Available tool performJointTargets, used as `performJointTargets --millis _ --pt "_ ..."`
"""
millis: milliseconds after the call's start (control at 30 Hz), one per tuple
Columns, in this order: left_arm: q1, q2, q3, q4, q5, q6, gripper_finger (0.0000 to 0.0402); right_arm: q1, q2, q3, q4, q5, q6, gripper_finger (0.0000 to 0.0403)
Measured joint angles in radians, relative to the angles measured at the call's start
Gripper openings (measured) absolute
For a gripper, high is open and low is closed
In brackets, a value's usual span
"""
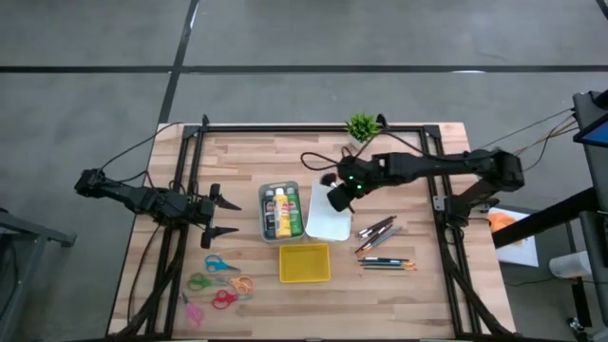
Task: Pick & Place Paint Supplies
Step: Put the silver paint brush into the white bin
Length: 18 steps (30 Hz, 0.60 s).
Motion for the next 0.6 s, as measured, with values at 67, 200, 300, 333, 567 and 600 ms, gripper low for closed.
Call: performJointTargets --millis 67,200,300,333,567,600 --pt "0.0 0.0 0.0 0.0 0.0 0.0 0.0306 0.009 0.041 0.024 -0.003 0.001 0.03 0.0068" --pt "0.0 -0.001 0.0 0.0 0.0 0.0 0.0306 0.036 0.113 0.065 -0.003 0.0 0.094 0.0068" --pt "0.0 -0.001 0.0 0.0 0.0 0.0 0.0306 0.053 0.159 0.083 -0.01 0.0 0.135 0.0068" --pt "0.0 -0.001 0.0 0.0 0.0 0.0 0.0306 0.058 0.172 0.085 -0.009 0.0 0.146 0.0068" --pt "0.0 -0.001 0.0 0.0 0.0 0.0 0.0306 0.073 0.238 0.093 -0.035 0.001 0.189 0.0068" --pt "0.0 0.0 0.0 0.0 0.0 0.0 0.0306 0.072 0.242 0.091 -0.034 0.002 0.19 0.0068"
